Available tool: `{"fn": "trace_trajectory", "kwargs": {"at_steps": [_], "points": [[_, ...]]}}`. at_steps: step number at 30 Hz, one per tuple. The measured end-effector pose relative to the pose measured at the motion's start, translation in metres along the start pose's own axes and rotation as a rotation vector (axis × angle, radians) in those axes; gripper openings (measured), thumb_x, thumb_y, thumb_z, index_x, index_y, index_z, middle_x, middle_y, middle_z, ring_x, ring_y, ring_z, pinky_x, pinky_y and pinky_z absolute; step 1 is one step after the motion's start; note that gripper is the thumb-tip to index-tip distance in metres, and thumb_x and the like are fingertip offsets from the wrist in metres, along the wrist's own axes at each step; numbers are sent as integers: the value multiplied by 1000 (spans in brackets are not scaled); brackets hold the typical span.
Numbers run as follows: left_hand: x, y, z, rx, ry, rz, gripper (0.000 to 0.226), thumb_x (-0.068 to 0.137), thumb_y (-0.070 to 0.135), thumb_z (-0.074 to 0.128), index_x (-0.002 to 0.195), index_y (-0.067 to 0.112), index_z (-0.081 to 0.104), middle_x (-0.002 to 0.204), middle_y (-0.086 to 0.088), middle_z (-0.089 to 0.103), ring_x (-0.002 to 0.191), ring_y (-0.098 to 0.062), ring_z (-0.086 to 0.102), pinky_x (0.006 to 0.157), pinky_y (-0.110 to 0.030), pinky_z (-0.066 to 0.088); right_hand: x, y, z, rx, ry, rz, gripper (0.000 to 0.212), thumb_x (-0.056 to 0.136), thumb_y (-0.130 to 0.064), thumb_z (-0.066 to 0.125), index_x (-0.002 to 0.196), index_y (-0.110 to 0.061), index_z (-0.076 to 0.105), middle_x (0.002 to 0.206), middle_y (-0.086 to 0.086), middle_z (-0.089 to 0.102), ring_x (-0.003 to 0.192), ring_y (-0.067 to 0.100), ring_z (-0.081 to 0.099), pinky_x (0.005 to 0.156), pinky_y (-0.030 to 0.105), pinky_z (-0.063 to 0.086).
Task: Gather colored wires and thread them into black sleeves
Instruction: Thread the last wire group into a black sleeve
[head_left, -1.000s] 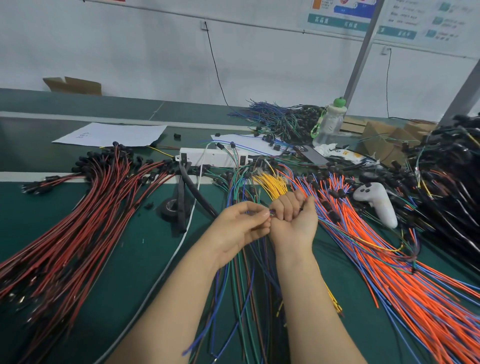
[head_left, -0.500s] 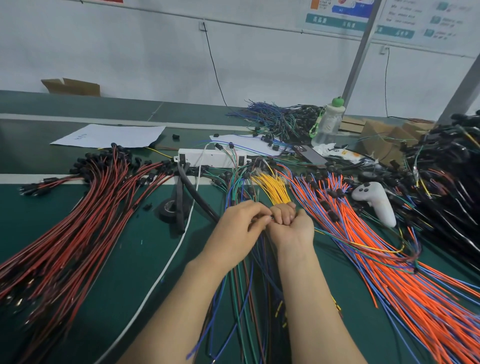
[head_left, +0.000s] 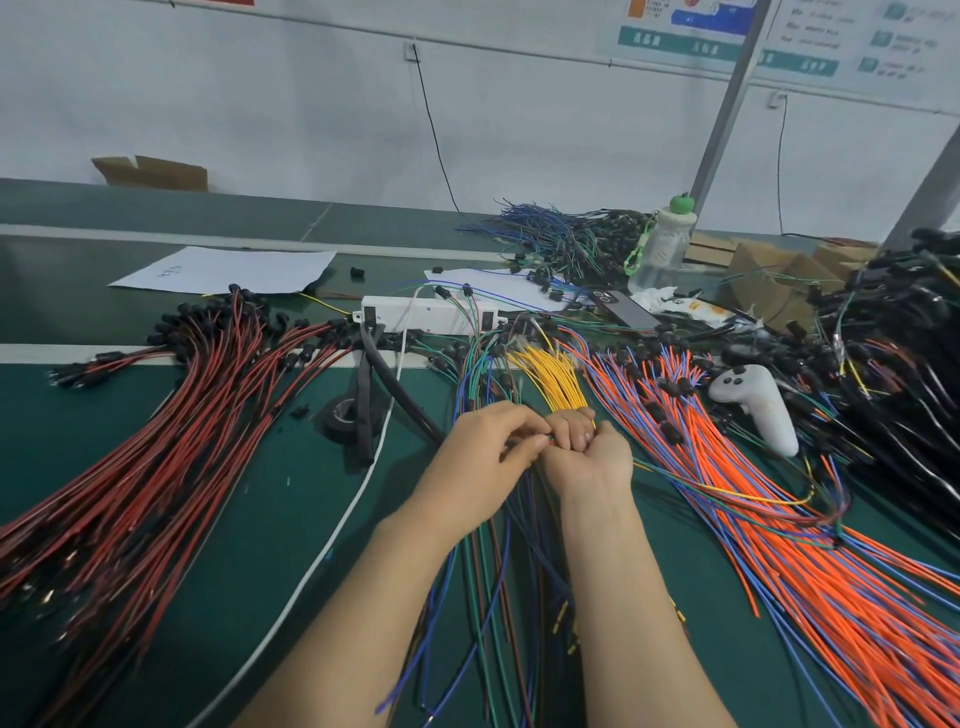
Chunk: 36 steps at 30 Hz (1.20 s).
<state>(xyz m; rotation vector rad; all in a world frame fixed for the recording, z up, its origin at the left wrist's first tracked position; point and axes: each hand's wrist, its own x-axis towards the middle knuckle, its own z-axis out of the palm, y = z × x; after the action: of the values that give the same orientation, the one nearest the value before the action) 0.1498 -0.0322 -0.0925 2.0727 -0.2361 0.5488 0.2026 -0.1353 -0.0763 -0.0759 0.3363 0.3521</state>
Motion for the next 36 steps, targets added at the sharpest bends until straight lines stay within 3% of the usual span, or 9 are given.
{"fn": "trace_trajectory", "kwargs": {"at_steps": [4, 7, 9, 11, 16, 22, 26, 32, 36], "points": [[-1, 0, 1, 59, 31, 49, 9, 88, 10, 61, 89, 12, 70, 78, 0, 62, 69, -12, 62, 71, -39, 56, 1, 1, 0, 24, -4, 22, 44, 104, -28, 30, 62, -14, 35, 39, -3, 24, 26, 11, 18, 27, 20, 15], [0, 1, -3, 33, 89, -51, 8, 87, 22, 65, 93, 20, 70, 73, 11, 63, 66, 1, 61, 69, -21, 53, 2, -1, 2, -42, -16, -46, 45, 104, -33, 29, 64, -14, 36, 38, -5, 24, 26, 10, 20, 29, 16, 14], [2, -8, -19, 157, 260, -234, 14, 86, 39, 64, 92, 27, 64, 68, 12, 64, 64, 0, 62, 66, -21, 51, 2, -3, 4, -61, -27, -98, 48, 105, -37, 27, 63, -15, 36, 38, -5, 25, 26, 9, 20, 29, 17, 12], [4, -21, -40, 317, 332, -504, 32, 88, 44, 58, 78, 14, 63, 62, 2, 68, 61, -17, 66, 68, -30, 55, 1, -4, 5, -72, -38, -125, 49, 105, -39, 26, 63, -15, 36, 39, -5, 25, 27, 8, 20, 30, 18, 12], [13, -35, -39, 46, 215, -890, 37, 93, 34, 55, 76, 1, 55, 41, -1, 61, 30, -11, 54, 53, -27, 55, 0, 1, 6, -101, -63, -130, 49, 104, -40, 27, 63, -15, 37, 39, -6, 24, 27, 8, 19, 30, 19, 12], [27, -42, -25, -218, 346, -972, 14, 92, 15, 54, 85, 3, 54, 50, -5, 60, 28, -6, 50, 33, -14, 36, -3, 1, 6, -137, -97, -129, 51, 104, -41, 26, 62, -16, 36, 39, -6, 24, 28, 8, 19, 31, 19, 12], [30, -33, -30, -449, 419, -894, 18, 91, 12, 54, 75, 5, 58, 40, 3, 56, 28, -3, 43, 32, -13, 35, -2, 1, 7, -124, -125, -119, 51, 104, -42, 26, 62, -16, 37, 39, -6, 24, 27, 8, 20, 31, 19, 13], [18, 4, -31, -1266, 384, -624, 11, 88, 12, 62, 79, 11, 57, 61, -3, 57, 45, -4, 54, 41, -14, 44, -3, 2, 8, 8, -228, -138, 50, 103, -41, 29, 63, -14, 39, 40, -5, 23, 28, 9, 20, 31, 19, 14], [12, 11, -13, -1302, 475, -604, 9, 88, 3, 59, 81, 5, 54, 63, -6, 58, 49, -5, 59, 46, -11, 48, -5, 3, 9, 47, -269, -164, 48, 103, -40, 30, 64, -13, 41, 41, -5, 23, 30, 9, 20, 31, 19, 16]]}}
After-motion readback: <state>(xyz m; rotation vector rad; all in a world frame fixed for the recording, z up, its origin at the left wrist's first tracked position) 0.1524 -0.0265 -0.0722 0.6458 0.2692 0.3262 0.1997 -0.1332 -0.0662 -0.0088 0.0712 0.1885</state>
